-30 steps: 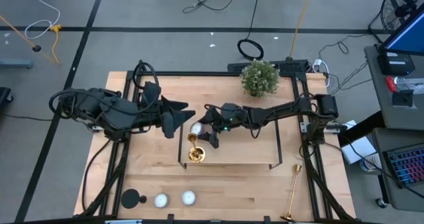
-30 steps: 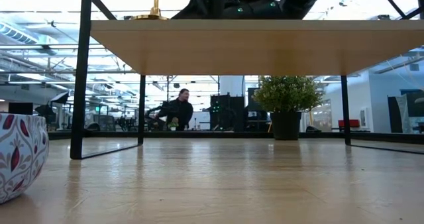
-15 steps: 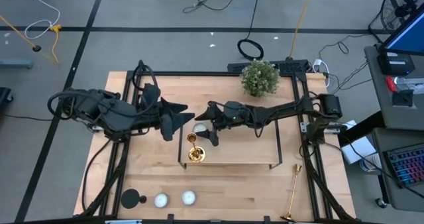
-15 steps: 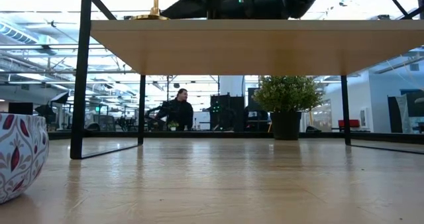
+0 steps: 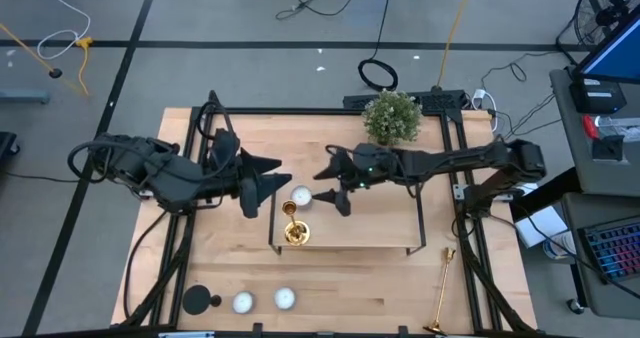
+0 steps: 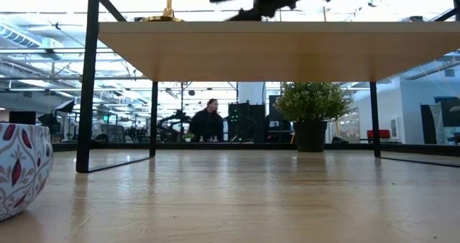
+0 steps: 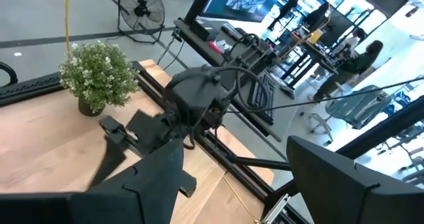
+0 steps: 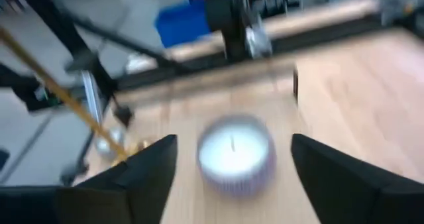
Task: Pick & Place candle stick holders
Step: Put the pink scented candle on the shelf
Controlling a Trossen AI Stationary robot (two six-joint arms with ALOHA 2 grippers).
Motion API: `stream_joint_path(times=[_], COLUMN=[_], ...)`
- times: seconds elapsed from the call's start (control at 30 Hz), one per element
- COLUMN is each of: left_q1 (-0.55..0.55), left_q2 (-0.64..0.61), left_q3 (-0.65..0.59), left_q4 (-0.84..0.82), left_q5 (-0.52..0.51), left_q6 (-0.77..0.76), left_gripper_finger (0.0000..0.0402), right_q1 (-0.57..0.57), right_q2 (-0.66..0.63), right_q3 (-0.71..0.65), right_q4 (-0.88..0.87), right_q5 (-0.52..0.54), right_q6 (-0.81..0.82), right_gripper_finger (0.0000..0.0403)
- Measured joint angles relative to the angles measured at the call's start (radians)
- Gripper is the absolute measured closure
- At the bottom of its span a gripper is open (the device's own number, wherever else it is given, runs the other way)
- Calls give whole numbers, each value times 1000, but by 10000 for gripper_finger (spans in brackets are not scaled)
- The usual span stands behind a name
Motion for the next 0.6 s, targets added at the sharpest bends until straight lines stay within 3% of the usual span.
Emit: stream_joint_path(times=[0.13,0.33,0.6], left_q1=[0,0,-6], left_q2=[0,0,0], left_q3=[0,0,0], left_q4=[0,0,0], left_q5=[0,-1,-6], left_q6=[17,27,26], left_gripper_finger=[133,133,133], right_q1=[32,73,72], right_q2=[-7,-7,-6], right_q3=[-1,-1,-1], right_q4=[-110,-122,-126], right_q5=[-1,3,47], right_q6=[0,-16,-12], right_gripper_finger=[211,374,401])
